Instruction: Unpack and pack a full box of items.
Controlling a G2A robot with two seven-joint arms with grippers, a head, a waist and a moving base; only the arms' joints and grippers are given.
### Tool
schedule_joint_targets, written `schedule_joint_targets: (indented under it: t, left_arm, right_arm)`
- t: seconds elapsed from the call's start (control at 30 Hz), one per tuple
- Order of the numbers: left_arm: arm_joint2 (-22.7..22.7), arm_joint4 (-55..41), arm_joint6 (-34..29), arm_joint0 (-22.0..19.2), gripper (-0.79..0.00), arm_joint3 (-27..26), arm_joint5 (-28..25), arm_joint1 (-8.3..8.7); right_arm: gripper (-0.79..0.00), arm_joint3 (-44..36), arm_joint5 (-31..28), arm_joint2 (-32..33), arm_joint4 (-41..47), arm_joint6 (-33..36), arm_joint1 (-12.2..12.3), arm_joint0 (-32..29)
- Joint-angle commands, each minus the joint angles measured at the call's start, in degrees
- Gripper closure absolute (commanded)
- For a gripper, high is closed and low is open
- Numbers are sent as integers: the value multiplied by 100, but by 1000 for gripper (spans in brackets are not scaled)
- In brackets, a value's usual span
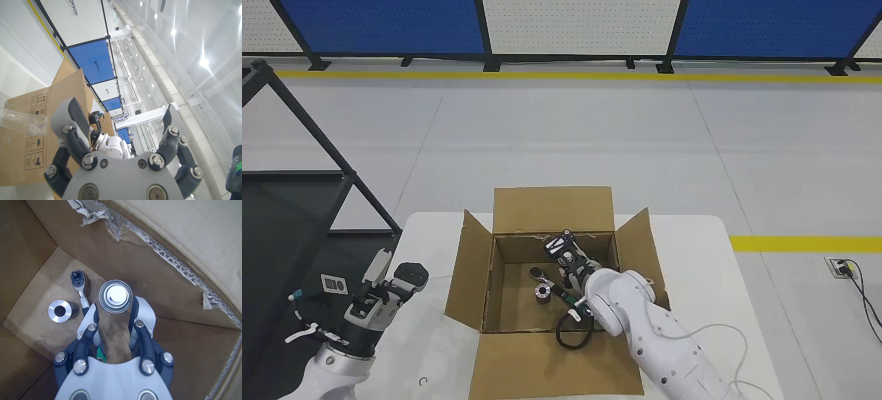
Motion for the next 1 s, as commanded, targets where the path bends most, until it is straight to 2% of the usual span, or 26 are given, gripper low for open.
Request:
schedule_joint_targets:
  t: [0.0,0.27,0.37,0.4,0.43,0.47,0.7,0.97]
  left_arm:
    - [0,0,0,0,-785,0,0,0]
    - [0,0,0,0,-785,0,0,0]
    - [0,0,0,0,-785,0,0,0]
    - [0,0,0,0,-785,0,0,0]
    - [0,0,0,0,-785,0,0,0]
    - [10,11,29,10,-785,-18,10,-1]
    - [-79,7,-237,57,-785,-99,-98,27]
    - [-475,-1,-1460,376,-785,-205,-528,121]
  right_arm:
    - [-357,-138,-76,61,-2,-17,18,-67]
    - [-385,-1585,-757,708,-134,-207,271,-903]
    - [-619,-2345,-1086,1085,-204,-492,398,-1400]
    - [-662,-2604,-1205,1219,-185,-545,438,-1567]
    - [-770,-2858,-1326,1357,-166,-613,475,-1717]
    - [-785,-3080,-1443,1490,-142,-673,511,-1869]
    - [-785,-4153,-2116,2426,638,-1127,681,-2632]
    - [-785,-4738,-2938,3429,1537,-1592,846,-3274]
